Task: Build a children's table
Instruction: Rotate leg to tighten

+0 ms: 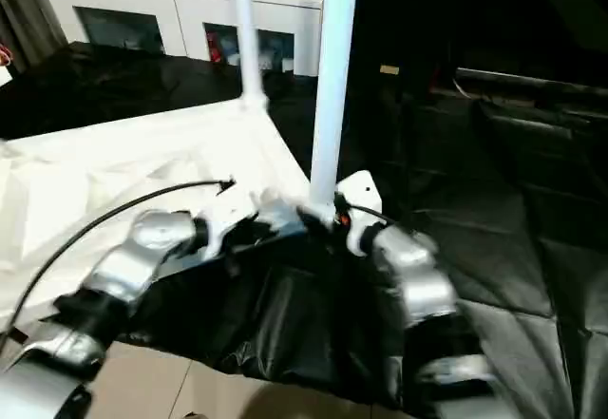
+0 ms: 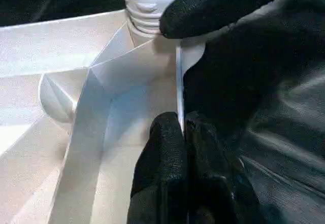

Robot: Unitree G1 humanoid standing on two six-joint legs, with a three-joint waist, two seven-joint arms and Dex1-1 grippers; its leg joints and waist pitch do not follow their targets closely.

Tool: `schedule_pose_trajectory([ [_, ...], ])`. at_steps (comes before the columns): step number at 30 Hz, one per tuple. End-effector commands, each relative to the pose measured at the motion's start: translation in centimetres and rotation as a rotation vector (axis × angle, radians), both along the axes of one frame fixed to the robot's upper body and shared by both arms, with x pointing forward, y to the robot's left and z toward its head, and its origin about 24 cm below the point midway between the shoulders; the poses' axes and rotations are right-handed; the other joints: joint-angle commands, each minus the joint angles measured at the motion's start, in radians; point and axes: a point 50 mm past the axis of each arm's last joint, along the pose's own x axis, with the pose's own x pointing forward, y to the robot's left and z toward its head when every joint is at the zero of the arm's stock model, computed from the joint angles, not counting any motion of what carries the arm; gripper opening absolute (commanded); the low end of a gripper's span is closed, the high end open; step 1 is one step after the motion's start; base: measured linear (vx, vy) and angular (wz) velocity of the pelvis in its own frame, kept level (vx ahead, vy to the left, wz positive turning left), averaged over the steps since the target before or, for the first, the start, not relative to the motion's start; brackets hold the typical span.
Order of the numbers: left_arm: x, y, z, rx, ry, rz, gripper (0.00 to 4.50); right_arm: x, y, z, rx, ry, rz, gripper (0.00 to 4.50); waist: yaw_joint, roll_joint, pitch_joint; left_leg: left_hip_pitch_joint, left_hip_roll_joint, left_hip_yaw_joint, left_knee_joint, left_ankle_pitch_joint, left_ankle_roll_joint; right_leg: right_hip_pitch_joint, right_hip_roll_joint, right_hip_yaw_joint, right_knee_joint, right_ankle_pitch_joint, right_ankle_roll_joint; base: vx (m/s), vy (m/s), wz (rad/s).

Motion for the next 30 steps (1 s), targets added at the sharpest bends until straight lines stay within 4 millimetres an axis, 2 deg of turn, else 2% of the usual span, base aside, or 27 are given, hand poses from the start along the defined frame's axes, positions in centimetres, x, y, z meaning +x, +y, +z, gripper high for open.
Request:
schedule_pose_trajectory([
  [1, -0.4, -1.3, 2.0, -0.104, -0.073, -0.116, 0.0, -0.6, -0.2, 0.3, -0.009, 0.009, 0.105, 4.31, 0.004, -0.007, -0.072, 0.013, 0.053, -0.027, -0.058, -0.165, 0.076, 0.056, -0.098, 0.066, -0.083, -0.223, -0.17, 0.0, 0.0, 0.0],
  [2, -0.5, -1.2, 2.0, -0.099, -0.068, -0.131, 0.0, -0.8, -0.5, 0.3, -0.017, 0.019, 0.137, 4.31, 0.008, -0.001, -0.072, 0.014, 0.053, -0.026, -0.058, -0.161, 0.077, 0.052, -0.095, 0.066, -0.082, -0.218, -0.174, 0.0, 0.0, 0.0],
  [3, -0.5, -1.2, 2.0, -0.099, -0.068, -0.131, 0.0, -0.8, -0.5, 0.3, -0.017, 0.019, 0.137, 4.31, 0.008, -0.001, -0.072, 0.014, 0.053, -0.026, -0.058, -0.161, 0.077, 0.052, -0.095, 0.066, -0.082, -0.218, -0.174, 0.0, 0.0, 0.0],
  [4, -0.9, -0.4, 1.8, -0.077, -0.039, -0.185, 0.0, -1.6, -1.2, 0.4, -0.046, 0.053, 0.249, 4.31, 0.014, -0.004, -0.072, 0.015, 0.052, -0.026, -0.059, -0.168, 0.075, 0.053, -0.094, 0.064, -0.083, -0.222, -0.174, 0.0, 0.0, 0.0],
  [6, -1.0, -0.2, 1.8, -0.068, -0.032, -0.201, 0.0, -1.8, -1.4, 0.4, -0.06, 0.062, 0.284, 4.31, 0.02, -0.005, -0.072, 0.013, 0.054, -0.026, -0.058, -0.169, 0.076, 0.056, -0.096, 0.065, -0.082, -0.222, -0.17, 0.0, 0.0, 0.0],
  [9, -1.3, 0.2, 1.8, -0.057, -0.014, -0.235, 0.0, -2.1, -1.8, 0.4, -0.085, 0.089, 0.331, 4.31, 0.018, -0.005, -0.071, 0.013, 0.054, -0.026, -0.058, -0.173, 0.074, 0.053, -0.094, 0.063, -0.082, -0.231, -0.171, 0.0, 0.0, 0.0],
  [11, -1.4, 0.6, 1.8, -0.05, 0.0, -0.259, 0.0, -2.3, -2.0, 0.3, -0.101, 0.105, 0.362, 4.13, 0.019, -0.006, -0.072, 0.013, 0.053, -0.026, -0.058, -0.174, 0.069, 0.053, -0.095, 0.063, -0.084, -0.255, -0.168, 0.0, 0.0, 0.0],
  [12, -1.5, 0.7, 1.8, -0.049, 0.004, -0.264, 0.0, -2.4, -2.1, 0.3, -0.104, 0.109, 0.372, 4.13, 0.018, -0.012, -0.071, 0.013, 0.054, -0.026, -0.059, -0.173, 0.07, 0.053, -0.095, 0.063, -0.085, -0.259, -0.166, 0.0, 0.0, 0.0],
  [13, -1.5, 0.9, 1.8, -0.043, 0.011, -0.275, 0.0, -2.4, -2.1, 0.3, -0.104, 0.111, 0.381, 4.0, 0.019, -0.009, -0.071, 0.013, 0.054, -0.026, -0.058, -0.17, 0.069, 0.052, -0.095, 0.063, -0.083, -0.262, -0.165, 0.0, 0.0, 0.0],
  [15, -1.6, 1.1, 1.8, -0.041, 0.023, -0.289, 0.0, -2.4, -2.0, 0.4, -0.097, 0.115, 0.391, 3.78, 0.02, -0.009, -0.071, 0.012, 0.053, -0.026, -0.058, -0.166, 0.07, 0.052, -0.095, 0.063, -0.082, -0.26, -0.165, 0.0, 0.0, 0.0],
  [18, -1.8, 1.2, 1.8, -0.042, 0.042, -0.31, 0.0, -2.5, -1.9, 0.5, -0.091, 0.118, 0.411, 3.73, 0.019, -0.01, -0.073, 0.012, 0.054, -0.026, -0.058, -0.156, 0.072, 0.052, -0.095, 0.063, -0.081, -0.246, -0.168, 0.0, 0.0, 0.0],
  [20, -1.9, 1.3, 1.8, -0.039, 0.044, -0.313, 0.0, -2.6, -1.9, 0.5, -0.088, 0.121, 0.419, 3.38, 0.02, -0.009, -0.073, 0.011, 0.054, -0.026, -0.057, -0.149, 0.073, 0.052, -0.095, 0.063, -0.079, -0.232, -0.171, 0.0, 0.0, 0.0],
  [23, -1.9, 1.4, 1.8, -0.034, 0.047, -0.314, 0.0, -2.7, -1.8, 0.4, -0.087, 0.128, 0.435, 3.26, 0.021, -0.009, -0.073, 0.011, 0.053, -0.026, -0.057, -0.151, 0.074, 0.052, -0.095, 0.063, -0.08, -0.236, -0.17, 0.0, 0.0, 0.0],
  [27, -1.9, 1.5, 1.8, -0.036, 0.047, -0.311, 0.0, -3.0, -1.5, 0.1, -0.082, 0.132, 0.447, 2.84, 0.021, -0.009, -0.073, 0.011, 0.053, -0.026, -0.057, -0.152, 0.071, 0.053, -0.095, 0.062, -0.081, -0.244, -0.167, 0.0, 0.0, 0.0],
  [30, -1.4, 1.4, 1.8, -0.04, 0.025, -0.261, 0.0, -3.2, -0.8, -0.5, -0.074, 0.129, 0.425, 2.75, 0.021, -0.009, -0.072, 0.012, 0.054, -0.027, -0.058, -0.153, 0.069, 0.052, -0.095, 0.062, -0.08, -0.243, -0.164, 0.0, 0.0, 0.0],
])
